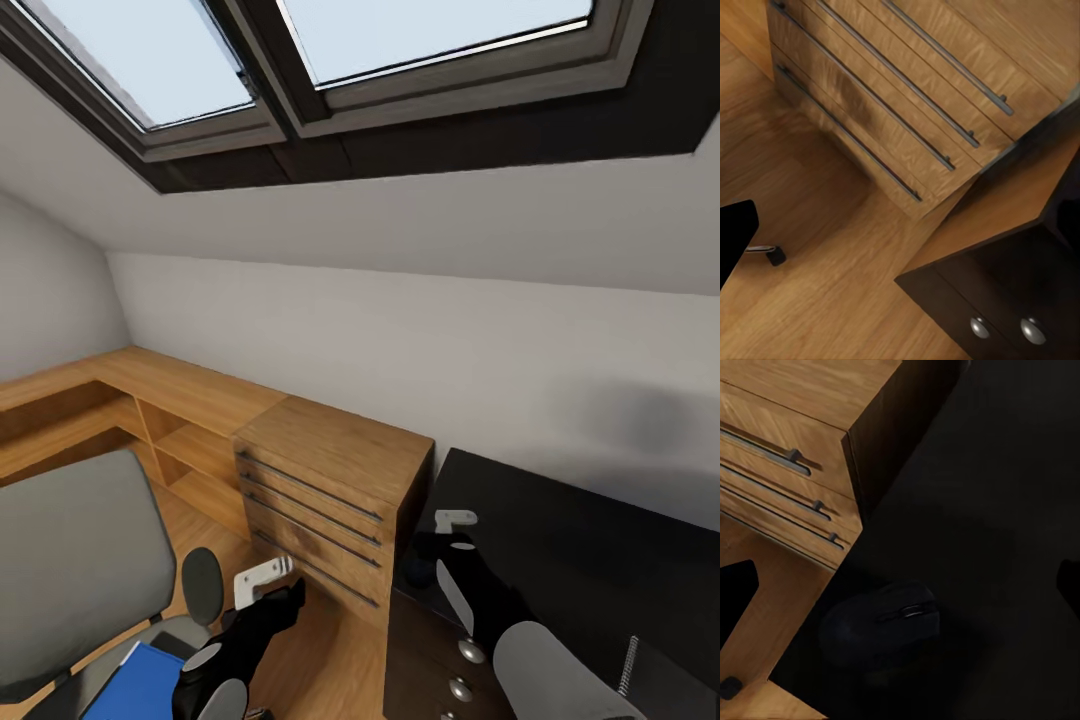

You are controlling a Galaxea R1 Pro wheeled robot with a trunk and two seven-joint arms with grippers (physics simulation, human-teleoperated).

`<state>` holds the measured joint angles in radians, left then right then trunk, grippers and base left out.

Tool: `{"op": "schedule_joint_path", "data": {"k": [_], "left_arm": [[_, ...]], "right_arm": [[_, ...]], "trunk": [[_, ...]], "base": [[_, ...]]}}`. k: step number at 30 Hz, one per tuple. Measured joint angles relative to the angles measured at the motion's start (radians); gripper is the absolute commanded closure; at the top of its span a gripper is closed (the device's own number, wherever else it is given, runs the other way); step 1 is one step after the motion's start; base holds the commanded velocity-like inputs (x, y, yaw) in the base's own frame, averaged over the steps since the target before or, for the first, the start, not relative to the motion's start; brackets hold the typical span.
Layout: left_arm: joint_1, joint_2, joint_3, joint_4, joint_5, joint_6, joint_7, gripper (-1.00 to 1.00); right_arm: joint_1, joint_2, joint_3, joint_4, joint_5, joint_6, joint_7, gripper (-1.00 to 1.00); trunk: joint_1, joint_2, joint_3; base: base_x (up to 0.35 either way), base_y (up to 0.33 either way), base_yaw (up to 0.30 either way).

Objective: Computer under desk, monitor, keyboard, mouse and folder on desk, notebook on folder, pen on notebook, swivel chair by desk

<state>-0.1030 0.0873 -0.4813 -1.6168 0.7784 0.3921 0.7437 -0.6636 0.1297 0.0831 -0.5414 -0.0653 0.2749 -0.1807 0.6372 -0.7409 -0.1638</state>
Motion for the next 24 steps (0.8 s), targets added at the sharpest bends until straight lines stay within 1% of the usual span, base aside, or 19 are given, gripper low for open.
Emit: {"op": "schedule_joint_path", "data": {"k": [7, 13, 24], "left_arm": [[0.000, 0.001, 0.001, 0.000, 0.000, 0.001, 0.000, -1.00], [0.000, 0.001, 0.003, 0.000, 0.000, 0.001, 0.000, -1.00], [0.000, 0.001, 0.004, 0.000, 0.000, 0.001, 0.000, -1.00]], "right_arm": [[0.000, 0.000, 0.003, 0.000, 0.000, -0.001, 0.006, -1.00], [0.000, -0.001, 0.021, 0.000, 0.000, -0.001, 0.008, -1.00], [0.000, -0.002, 0.024, 0.000, 0.001, -0.001, 0.011, -1.00]], "trunk": [[0.027, -0.049, -0.022], [0.050, -0.091, -0.041], [0.092, -0.168, -0.075]], "base": [[0.000, 0.000, 0.000], [0.000, 0.000, 0.000], [0.000, 0.000, 0.000]]}}
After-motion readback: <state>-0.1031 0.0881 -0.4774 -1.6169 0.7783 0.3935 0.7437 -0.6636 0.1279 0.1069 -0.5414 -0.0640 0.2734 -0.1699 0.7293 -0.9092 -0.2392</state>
